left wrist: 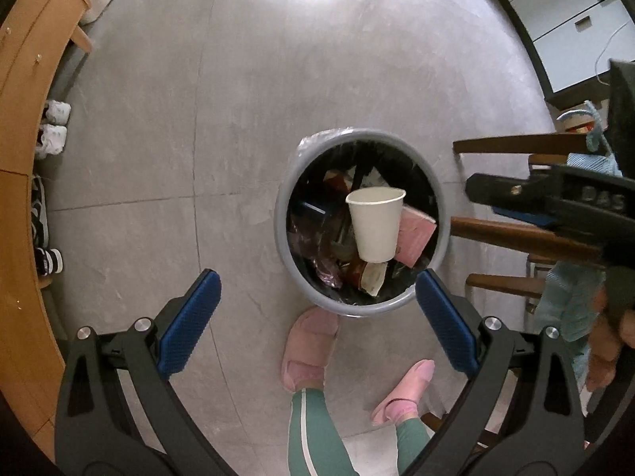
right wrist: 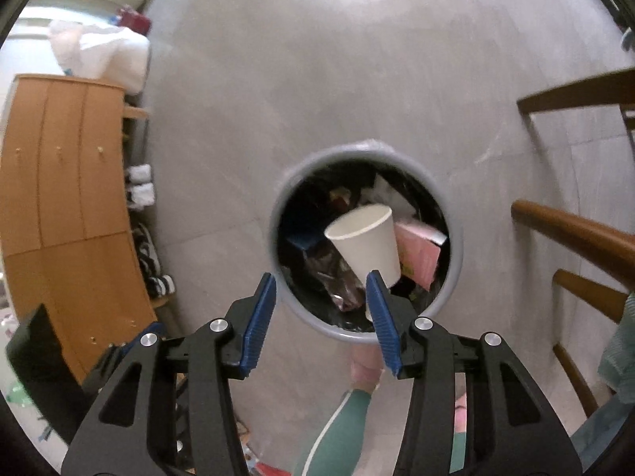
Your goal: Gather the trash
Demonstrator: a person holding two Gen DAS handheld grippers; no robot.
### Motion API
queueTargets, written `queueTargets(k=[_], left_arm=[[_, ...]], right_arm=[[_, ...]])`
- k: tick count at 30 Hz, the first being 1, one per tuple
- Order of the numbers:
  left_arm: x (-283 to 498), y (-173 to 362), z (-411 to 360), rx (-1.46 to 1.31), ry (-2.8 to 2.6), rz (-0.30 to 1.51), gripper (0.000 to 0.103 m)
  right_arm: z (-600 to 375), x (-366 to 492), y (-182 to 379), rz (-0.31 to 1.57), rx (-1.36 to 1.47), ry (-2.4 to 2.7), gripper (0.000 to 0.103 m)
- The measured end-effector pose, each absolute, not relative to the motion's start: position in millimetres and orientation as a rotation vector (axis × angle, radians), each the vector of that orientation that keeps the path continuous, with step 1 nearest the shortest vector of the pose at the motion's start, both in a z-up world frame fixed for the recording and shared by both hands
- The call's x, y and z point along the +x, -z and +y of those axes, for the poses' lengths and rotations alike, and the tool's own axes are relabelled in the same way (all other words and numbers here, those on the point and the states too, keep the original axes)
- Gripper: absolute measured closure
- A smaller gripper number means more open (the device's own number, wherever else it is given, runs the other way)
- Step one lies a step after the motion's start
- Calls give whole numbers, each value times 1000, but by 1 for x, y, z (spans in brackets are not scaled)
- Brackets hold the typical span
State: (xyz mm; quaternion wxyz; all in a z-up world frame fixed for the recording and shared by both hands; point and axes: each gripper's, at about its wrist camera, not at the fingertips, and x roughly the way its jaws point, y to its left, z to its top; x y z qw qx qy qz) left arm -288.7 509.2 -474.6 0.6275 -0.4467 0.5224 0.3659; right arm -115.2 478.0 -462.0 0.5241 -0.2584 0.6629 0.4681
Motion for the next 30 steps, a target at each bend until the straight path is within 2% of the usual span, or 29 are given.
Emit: queueTargets(k=[6,13,21,24,30], left_arm=[[-287,434,512,-970,-857,1191,7],[-291,344,517,-873,-912,1178,7],[-280,230,518,-814,-885,1126,7],[-270,191,511,-765,-857,1093,7],[-246,141,492,-681,-817,1056,7]], right_arm=[[471,-120,398,1504,-575,-1197,53],[454,-125,306,1439,-496,-1255,52],[426,-119,186,1290,-391,-1326,44],[407,-108,151,1251,-336,-1322,36],[358,-77,97,1182,-227,-1279,33]])
